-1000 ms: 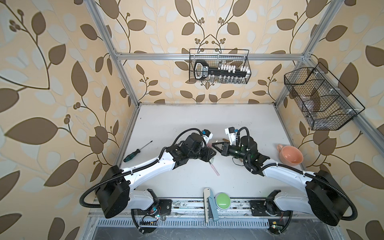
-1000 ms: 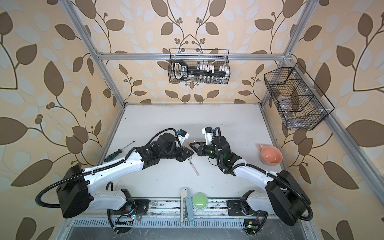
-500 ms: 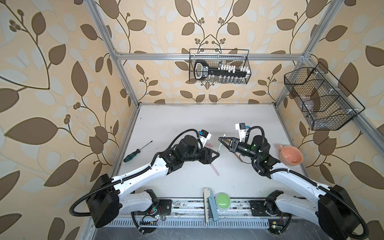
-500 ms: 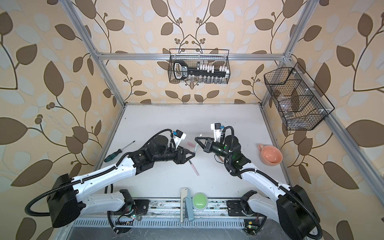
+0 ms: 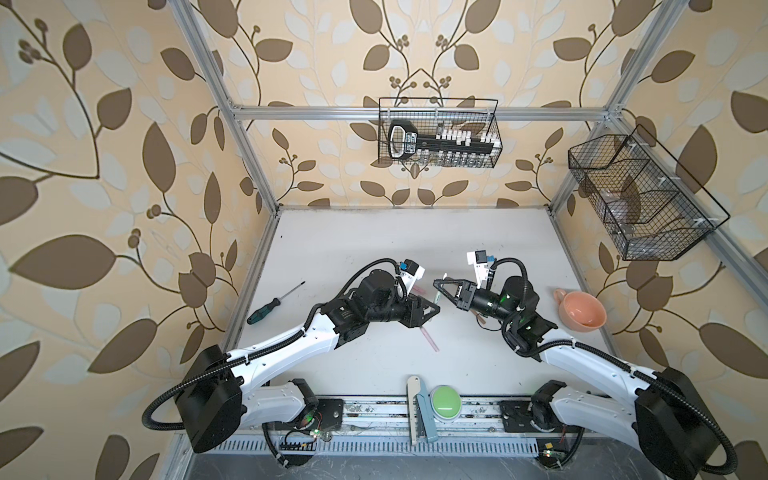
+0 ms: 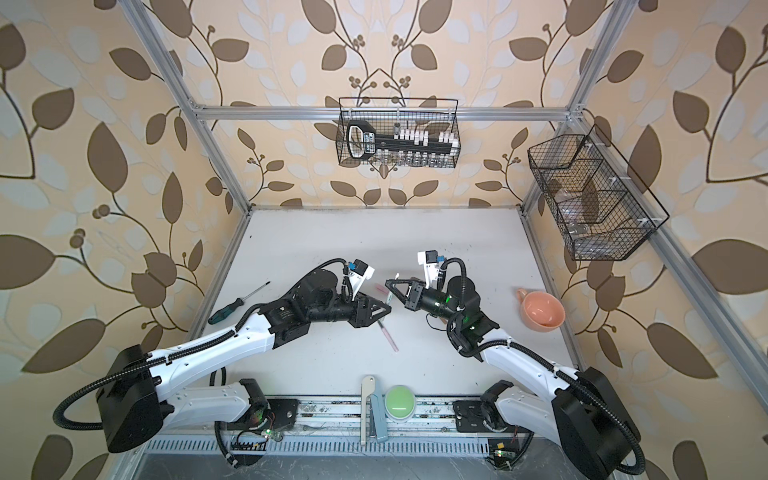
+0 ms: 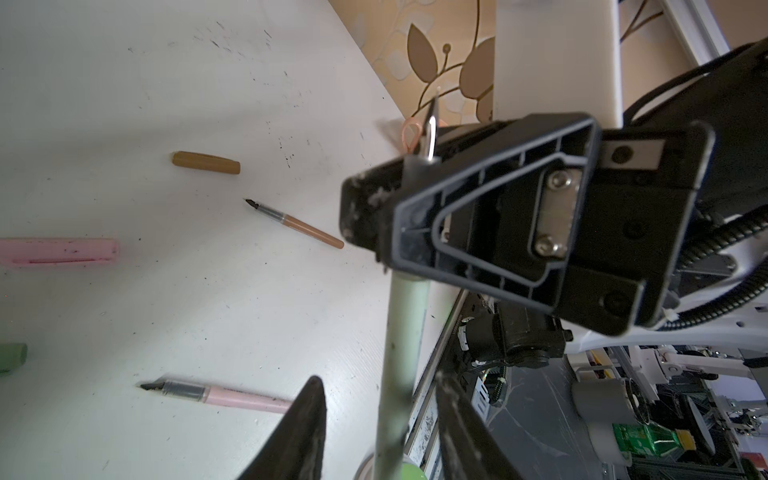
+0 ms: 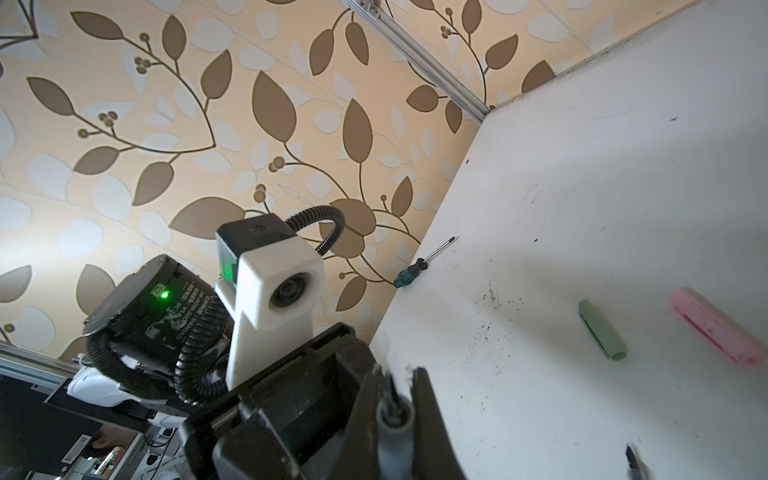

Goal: Insert the pens into the pen caps

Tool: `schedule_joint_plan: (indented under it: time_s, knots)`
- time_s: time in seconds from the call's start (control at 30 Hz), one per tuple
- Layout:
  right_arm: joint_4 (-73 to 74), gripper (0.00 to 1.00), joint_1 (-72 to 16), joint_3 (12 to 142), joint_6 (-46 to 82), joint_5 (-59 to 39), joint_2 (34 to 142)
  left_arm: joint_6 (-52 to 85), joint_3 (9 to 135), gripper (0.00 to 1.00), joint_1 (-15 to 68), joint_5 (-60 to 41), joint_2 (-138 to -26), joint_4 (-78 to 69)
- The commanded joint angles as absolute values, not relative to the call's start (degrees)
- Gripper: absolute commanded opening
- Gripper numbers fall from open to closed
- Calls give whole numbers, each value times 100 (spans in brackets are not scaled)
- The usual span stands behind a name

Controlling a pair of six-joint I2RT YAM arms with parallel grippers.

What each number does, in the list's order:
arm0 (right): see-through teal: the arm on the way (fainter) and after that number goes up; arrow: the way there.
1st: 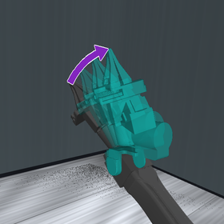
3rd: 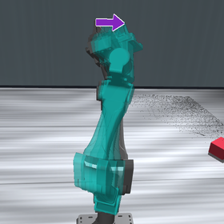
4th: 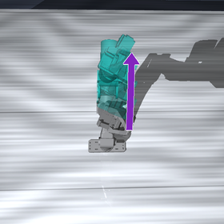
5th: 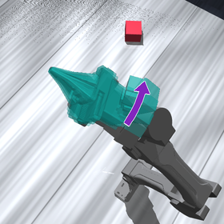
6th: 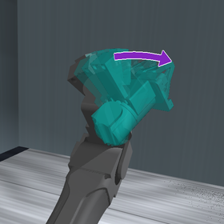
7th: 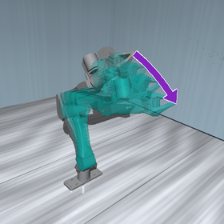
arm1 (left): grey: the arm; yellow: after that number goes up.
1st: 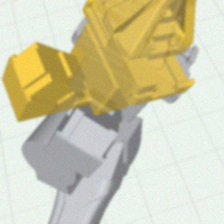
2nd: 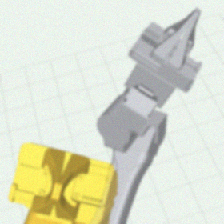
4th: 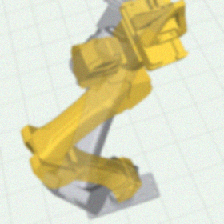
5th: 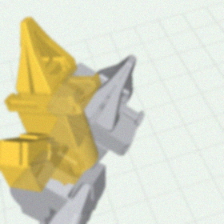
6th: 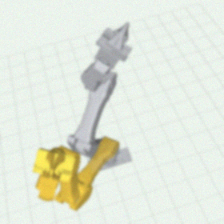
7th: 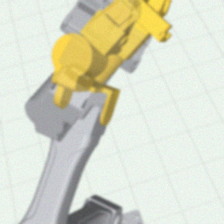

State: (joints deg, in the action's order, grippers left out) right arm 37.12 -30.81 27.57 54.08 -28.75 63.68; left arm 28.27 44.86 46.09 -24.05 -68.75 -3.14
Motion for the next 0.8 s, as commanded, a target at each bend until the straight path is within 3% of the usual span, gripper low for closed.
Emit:
schedule_joint_plan:
  time_s: [0.0, 0.07, 0.27, 0.57, 0.77]
  knots:
    - [4051, 0, -3144, 2688, 5546, -2761, 6419, 2812, 4557, 39, 4597, -2587, -6838, -537]
    - [4115, 0, -3171, 2705, 5571, -2753, 6458, 2812, 4575, 34, 4597, -2610, -6861, -536]
    - [4183, 0, -3207, 2741, 5597, -2681, 6569, 2777, 4614, 31, 4597, -2615, -6891, -428]
    - [4160, 0, -3204, 2785, 5542, -2628, 6670, 2738, 4676, 35, 4597, -2669, -6925, -246]
    - [4109, 0, -3208, 2848, 5502, -2654, 6697, 2718, 4719, 28, 4597, -2731, -6987, -220]
